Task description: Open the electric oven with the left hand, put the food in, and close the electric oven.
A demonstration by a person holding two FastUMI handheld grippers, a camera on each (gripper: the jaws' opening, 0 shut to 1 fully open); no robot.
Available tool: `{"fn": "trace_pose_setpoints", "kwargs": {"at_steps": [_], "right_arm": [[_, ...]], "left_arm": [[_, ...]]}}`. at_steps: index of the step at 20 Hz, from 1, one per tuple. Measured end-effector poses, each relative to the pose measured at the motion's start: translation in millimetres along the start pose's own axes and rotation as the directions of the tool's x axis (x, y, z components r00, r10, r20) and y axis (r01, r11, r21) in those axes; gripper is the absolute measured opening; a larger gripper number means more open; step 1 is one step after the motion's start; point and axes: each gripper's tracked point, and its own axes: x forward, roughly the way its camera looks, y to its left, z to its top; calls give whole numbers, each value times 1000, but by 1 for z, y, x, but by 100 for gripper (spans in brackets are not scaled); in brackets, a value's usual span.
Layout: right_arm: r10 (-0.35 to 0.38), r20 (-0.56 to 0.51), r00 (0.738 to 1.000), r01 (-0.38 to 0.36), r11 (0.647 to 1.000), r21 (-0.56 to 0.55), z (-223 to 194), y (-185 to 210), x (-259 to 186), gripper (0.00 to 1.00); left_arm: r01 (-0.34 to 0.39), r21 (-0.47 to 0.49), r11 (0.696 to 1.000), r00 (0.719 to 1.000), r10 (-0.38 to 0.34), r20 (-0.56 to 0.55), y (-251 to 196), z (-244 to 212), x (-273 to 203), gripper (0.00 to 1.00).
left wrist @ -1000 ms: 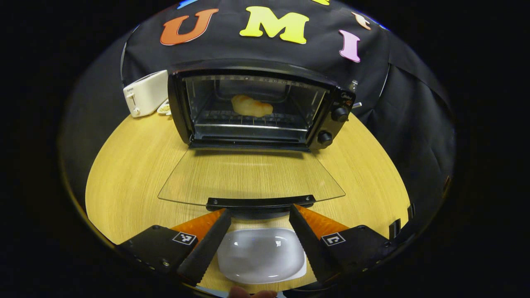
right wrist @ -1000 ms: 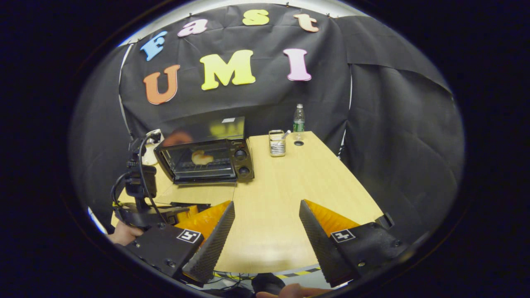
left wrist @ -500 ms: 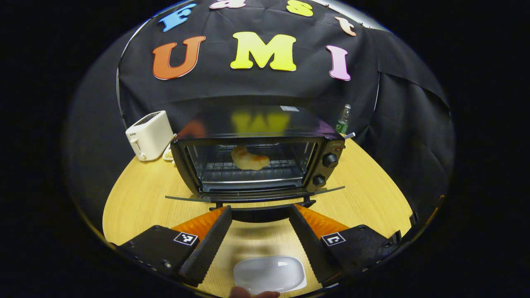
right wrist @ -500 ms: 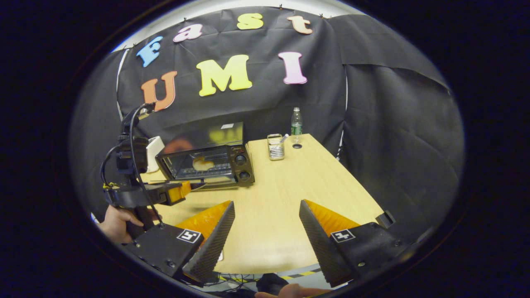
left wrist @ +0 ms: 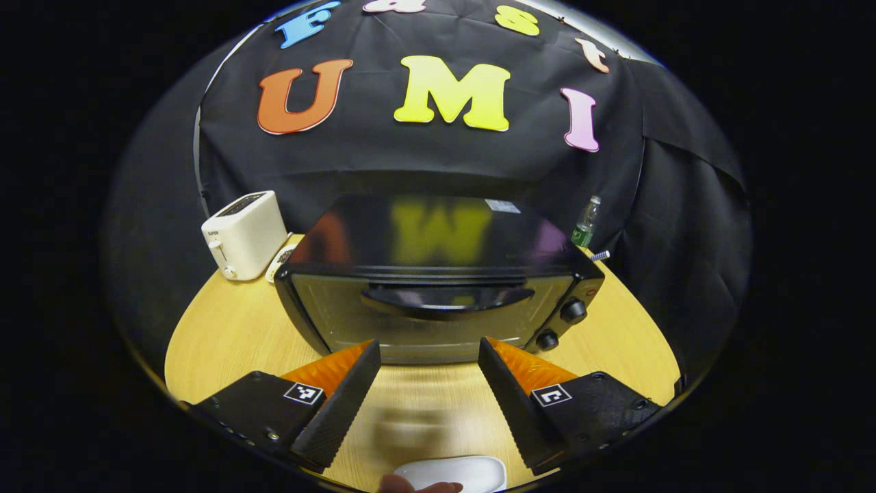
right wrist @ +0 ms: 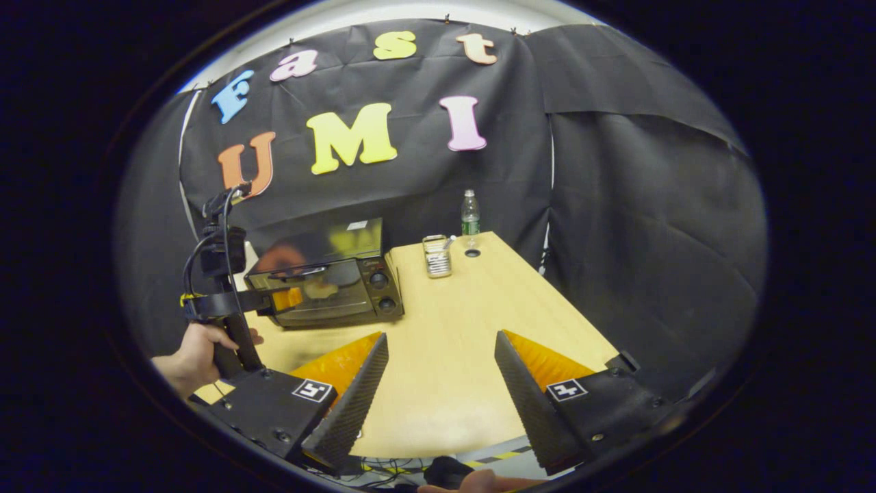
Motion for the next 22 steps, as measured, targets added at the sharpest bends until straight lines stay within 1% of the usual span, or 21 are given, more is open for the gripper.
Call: {"fn": "trace_pose_setpoints", "kwargs": {"at_steps": [4,8,11,14,16,20,22], "right_arm": [[15,54,998,-15,1000,-2,21,10,-6,99],[45,128,991,-43,999,-23,44,27,-16,99],[84,188,979,-79,996,-38,62,46,-26,98],[123,250,960,-111,992,-63,80,68,-39,98],[156,287,945,-139,987,-80,89,84,-52,99],[220,358,908,-190,975,-116,101,117,-81,98],[256,374,891,-220,966,-137,100,135,-95,98]], "left_arm": [[29,4,1000,989,-29,144,-6,61,-19,95],[28,12,1000,959,-30,283,2,114,-55,94],[23,10,1000,934,-25,357,10,143,-102,95],[20,6,1000,914,-21,406,20,153,-152,94],[6,9,1000,902,-9,432,30,155,-189,94],[-12,-6,1000,882,14,471,50,147,-262,94],[-30,-30,999,874,41,484,61,140,-292,94]]}}
